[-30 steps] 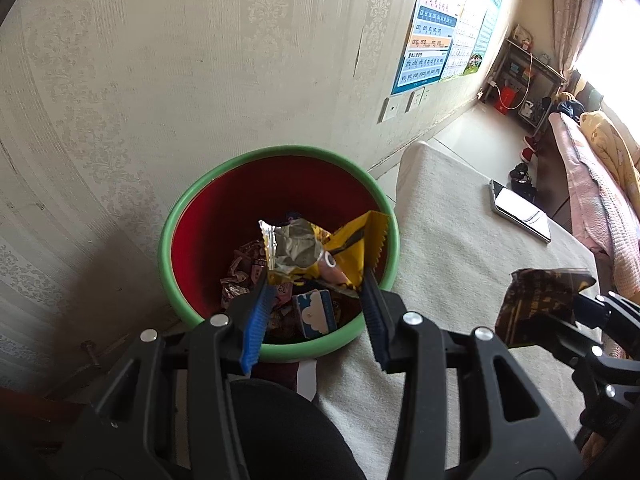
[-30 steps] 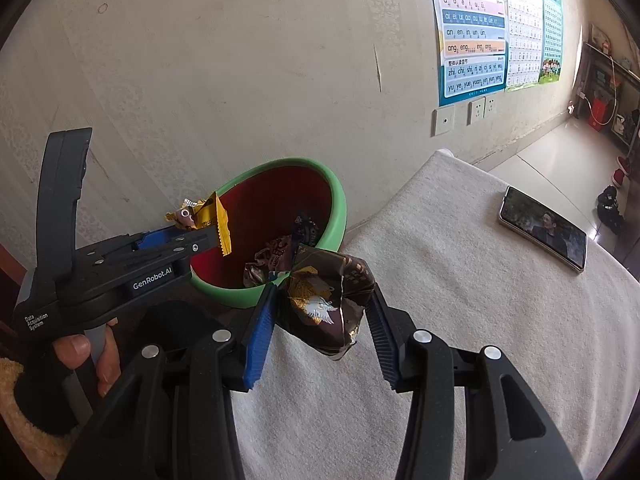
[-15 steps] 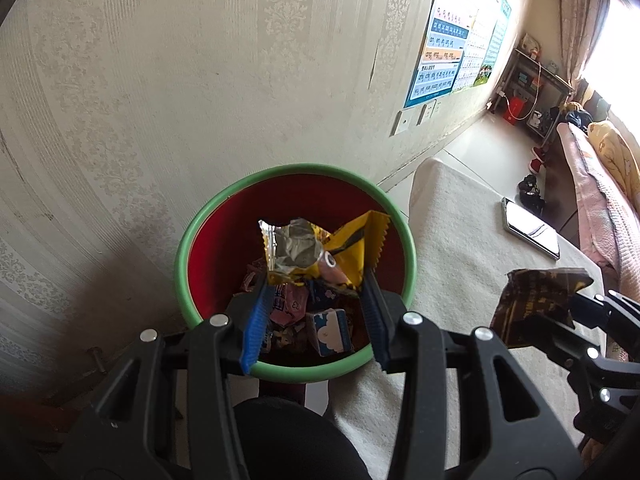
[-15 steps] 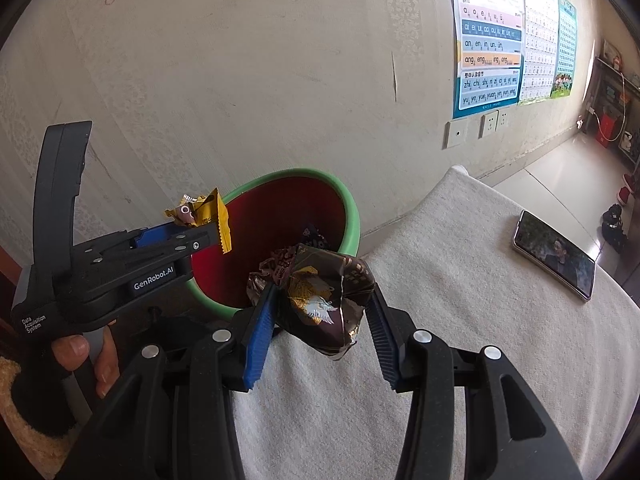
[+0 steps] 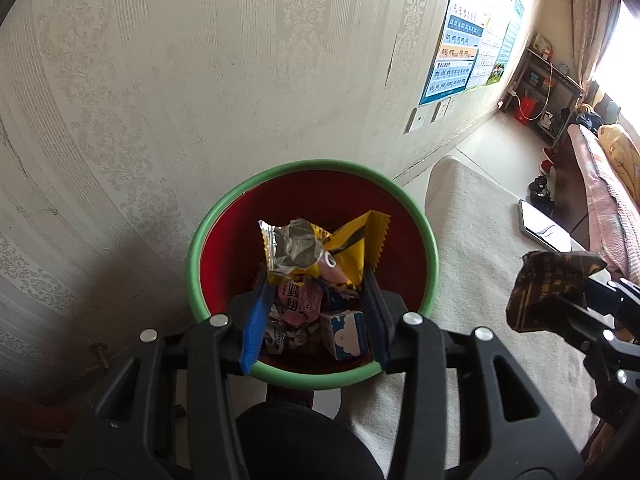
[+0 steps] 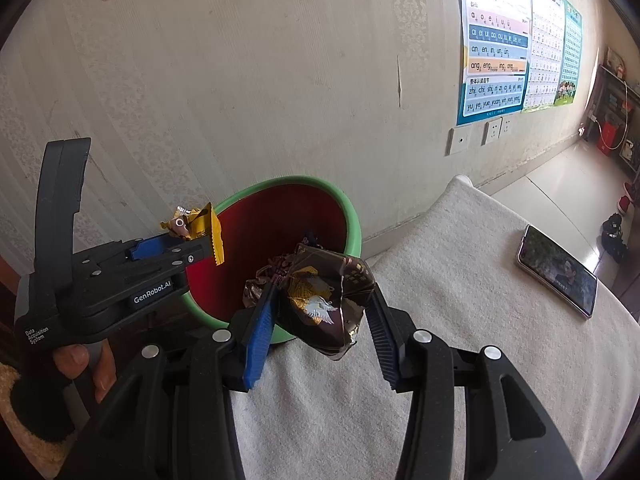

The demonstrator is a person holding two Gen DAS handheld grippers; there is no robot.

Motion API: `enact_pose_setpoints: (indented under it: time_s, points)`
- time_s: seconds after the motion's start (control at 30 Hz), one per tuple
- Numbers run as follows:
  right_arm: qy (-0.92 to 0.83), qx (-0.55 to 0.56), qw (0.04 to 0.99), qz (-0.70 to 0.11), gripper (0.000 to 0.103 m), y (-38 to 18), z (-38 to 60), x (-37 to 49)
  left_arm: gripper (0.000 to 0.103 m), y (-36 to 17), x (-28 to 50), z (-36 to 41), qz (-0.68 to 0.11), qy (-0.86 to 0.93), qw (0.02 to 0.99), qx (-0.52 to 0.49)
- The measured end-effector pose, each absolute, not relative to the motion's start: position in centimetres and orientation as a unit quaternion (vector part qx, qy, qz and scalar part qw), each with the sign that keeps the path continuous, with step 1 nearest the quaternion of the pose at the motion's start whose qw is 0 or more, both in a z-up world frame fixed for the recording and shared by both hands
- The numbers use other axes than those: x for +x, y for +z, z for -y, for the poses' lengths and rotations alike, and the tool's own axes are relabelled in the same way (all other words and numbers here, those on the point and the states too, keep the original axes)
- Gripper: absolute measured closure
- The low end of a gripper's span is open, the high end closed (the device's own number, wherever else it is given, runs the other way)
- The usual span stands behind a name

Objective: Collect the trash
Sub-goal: 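Lower the silver-yellow wrapper into the bucket and open the left tool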

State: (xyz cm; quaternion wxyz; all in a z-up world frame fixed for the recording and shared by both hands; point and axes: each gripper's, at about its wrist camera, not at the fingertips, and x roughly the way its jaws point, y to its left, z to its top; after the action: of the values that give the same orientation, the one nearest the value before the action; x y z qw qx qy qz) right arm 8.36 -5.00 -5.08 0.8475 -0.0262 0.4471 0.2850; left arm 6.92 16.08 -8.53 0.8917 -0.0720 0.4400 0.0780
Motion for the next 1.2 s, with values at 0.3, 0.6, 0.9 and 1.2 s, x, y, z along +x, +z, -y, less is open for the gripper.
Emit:
enact_pose_setpoints:
  time_s: [0.3, 0.6, 0.9, 1.2]
  points:
    - [0.289, -0.033, 0.844, -0.451, 0.059, -5.4, 4.1, 8.6, 0.063, -8.5, 7.2, -16.8, -0.439, 0.083, 0.892, -0.074]
    - [0.292, -0.042, 0.841, -0.454, 0.059, -5.6, 3.3, 9.2, 0.063, -9.2, 7.5, -17.7, -0.447, 0.088, 0.887, -0.076]
    - [0.297, -0.051, 0.838, -0.456, 0.059, -5.9, 2.6, 9.4, 0.063, -9.4, 7.9, -18.2, -0.446, 0.091, 0.886, -0.082]
    - [0.301, -0.066, 0.839, -0.449, 0.059, -5.6, 1.5, 9.8, 0.063, -10.2, 8.9, -18.4, -0.458, 0.095, 0.88, -0.08]
